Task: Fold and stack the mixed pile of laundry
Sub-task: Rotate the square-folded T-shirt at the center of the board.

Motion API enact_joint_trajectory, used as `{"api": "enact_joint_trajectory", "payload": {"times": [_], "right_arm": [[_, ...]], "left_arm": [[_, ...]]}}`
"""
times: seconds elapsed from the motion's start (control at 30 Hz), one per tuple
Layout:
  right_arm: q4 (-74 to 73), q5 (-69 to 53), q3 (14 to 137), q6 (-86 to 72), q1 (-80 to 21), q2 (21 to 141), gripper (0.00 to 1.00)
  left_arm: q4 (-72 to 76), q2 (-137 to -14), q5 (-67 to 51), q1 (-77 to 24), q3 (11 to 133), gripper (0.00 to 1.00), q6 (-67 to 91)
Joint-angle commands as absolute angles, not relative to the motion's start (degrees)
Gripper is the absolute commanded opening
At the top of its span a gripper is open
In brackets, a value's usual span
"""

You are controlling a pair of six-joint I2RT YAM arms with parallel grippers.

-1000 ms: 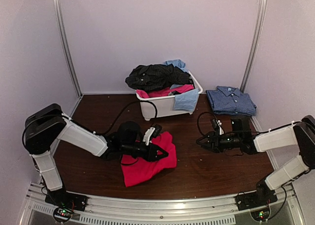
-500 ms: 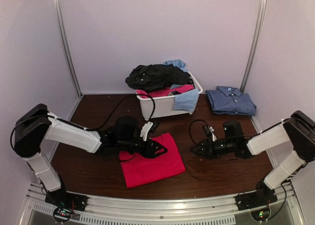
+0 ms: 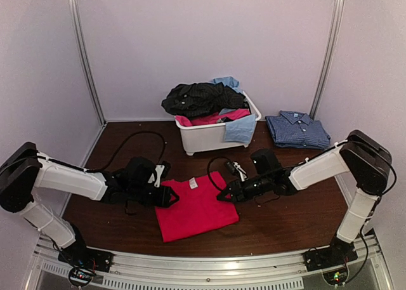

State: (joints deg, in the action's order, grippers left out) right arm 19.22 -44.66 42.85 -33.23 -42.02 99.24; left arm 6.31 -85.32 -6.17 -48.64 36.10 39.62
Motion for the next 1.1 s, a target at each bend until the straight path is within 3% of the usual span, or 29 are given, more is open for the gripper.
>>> {"api": "enact_joint_trajectory", "payload": {"times": [0.0, 0.17, 0.37, 0.5, 0.7, 0.83, 1.07], "right_arm": [[17.48, -45.04, 44.99, -30.42, -45.43, 107.06, 0.3], [17.43, -44.07, 43.99, -31.7, -49.99, 110.35, 0.27], [13.57, -44.09, 42.47, -31.98, -54.9, 104.41, 0.28], [5.47, -40.97, 43.95, -27.62, -51.41, 96.32, 0.33], [-0.18, -36.15, 45.79, -22.86, -40.79, 87.35, 0.38], [-2.16, -34.15, 48.45, -20.31, -36.48, 90.01, 0.44], [-1.77, -35.7, 53.39, -18.22, -36.27, 99.55, 0.49]], "left_arm": [[6.69, -85.35, -4.92, -44.97, 31.28, 0.37, 44.7], [12.41, -88.88, -10.11, -41.04, 29.17, 0.37, 44.43], [18.91, -85.44, -18.44, -35.91, 27.1, 0.43, 41.33], [9.31, -79.76, -16.94, -35.86, 32.78, 0.47, 32.94], [3.06, -77.84, -10.97, -32.63, 35.71, 0.6, 29.07], [2.4, -81.65, -11.52, -31.12, 37.88, 0.66, 28.3], [4.71, -87.66, -12.73, -30.79, 39.23, 0.66, 27.99]]}}
